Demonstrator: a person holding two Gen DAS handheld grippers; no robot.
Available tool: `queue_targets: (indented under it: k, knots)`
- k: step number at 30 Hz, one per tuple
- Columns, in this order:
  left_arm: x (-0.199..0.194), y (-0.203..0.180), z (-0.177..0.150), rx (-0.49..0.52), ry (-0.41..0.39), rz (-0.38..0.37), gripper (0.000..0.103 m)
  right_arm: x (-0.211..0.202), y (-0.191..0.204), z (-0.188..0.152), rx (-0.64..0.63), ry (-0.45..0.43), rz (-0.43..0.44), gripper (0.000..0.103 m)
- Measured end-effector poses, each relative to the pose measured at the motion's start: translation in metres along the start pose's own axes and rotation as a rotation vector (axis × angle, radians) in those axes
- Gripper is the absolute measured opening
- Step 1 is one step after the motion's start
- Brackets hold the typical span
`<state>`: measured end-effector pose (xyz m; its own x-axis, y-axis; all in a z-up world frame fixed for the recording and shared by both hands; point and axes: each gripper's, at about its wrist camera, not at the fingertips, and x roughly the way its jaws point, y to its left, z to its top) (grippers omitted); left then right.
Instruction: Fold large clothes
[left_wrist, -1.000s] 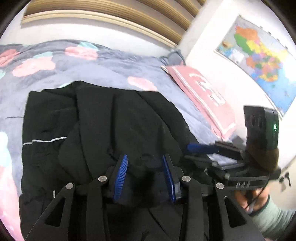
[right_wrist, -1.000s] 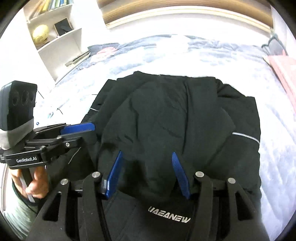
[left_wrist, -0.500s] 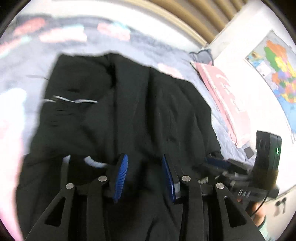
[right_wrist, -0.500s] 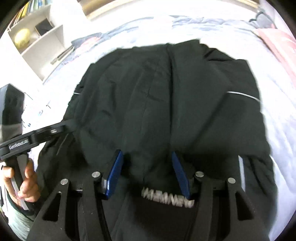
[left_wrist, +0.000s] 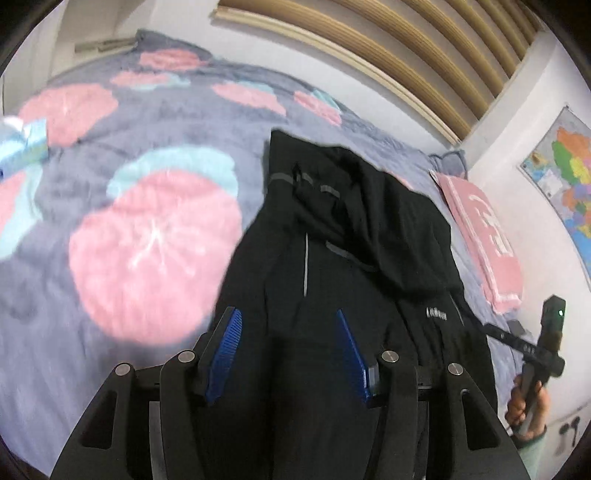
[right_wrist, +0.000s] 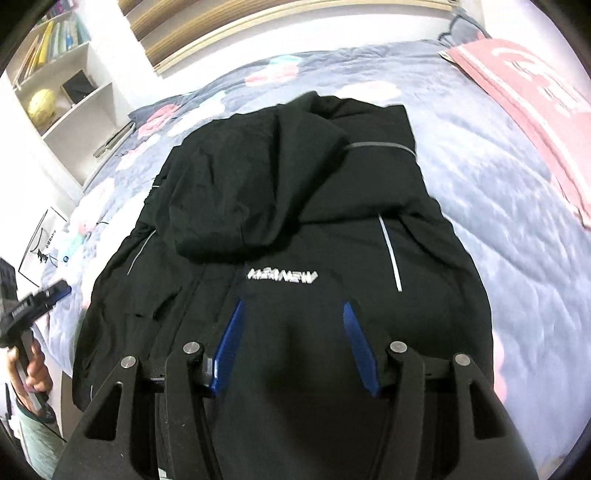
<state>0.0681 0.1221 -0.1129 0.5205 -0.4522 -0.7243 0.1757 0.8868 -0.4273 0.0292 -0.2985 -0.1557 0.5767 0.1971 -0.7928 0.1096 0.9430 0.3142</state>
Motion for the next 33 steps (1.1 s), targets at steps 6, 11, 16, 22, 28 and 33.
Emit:
queue_targets:
  k: [6,11,16,22,28,33]
  knots:
    - [0.018,0.031,-0.026,-0.065,0.038,0.069,0.055,-0.005,-0.02,-0.025,0.066,0.006,-0.023,0.06]
    - [0.034,0.035,-0.039,-0.054,0.087,0.016,0.054,-0.006,-0.045,-0.043,0.137,0.03,-0.095,0.06]
    - [0.033,0.033,-0.047,-0.064,0.061,-0.017,0.054,-0.024,-0.074,-0.048,0.19,-0.006,-0.143,0.06]
    - [0.045,0.034,-0.044,-0.078,0.108,-0.026,0.054,-0.022,-0.1,-0.056,0.243,0.009,-0.135,0.059]
    - [0.045,0.027,-0.043,-0.05,0.118,-0.011,0.054,-0.024,-0.094,-0.055,0.218,-0.006,-0.152,0.063]
    - [0.049,0.022,-0.044,-0.016,0.127,0.015,0.054,-0.033,-0.103,-0.059,0.212,-0.023,-0.219,0.064]
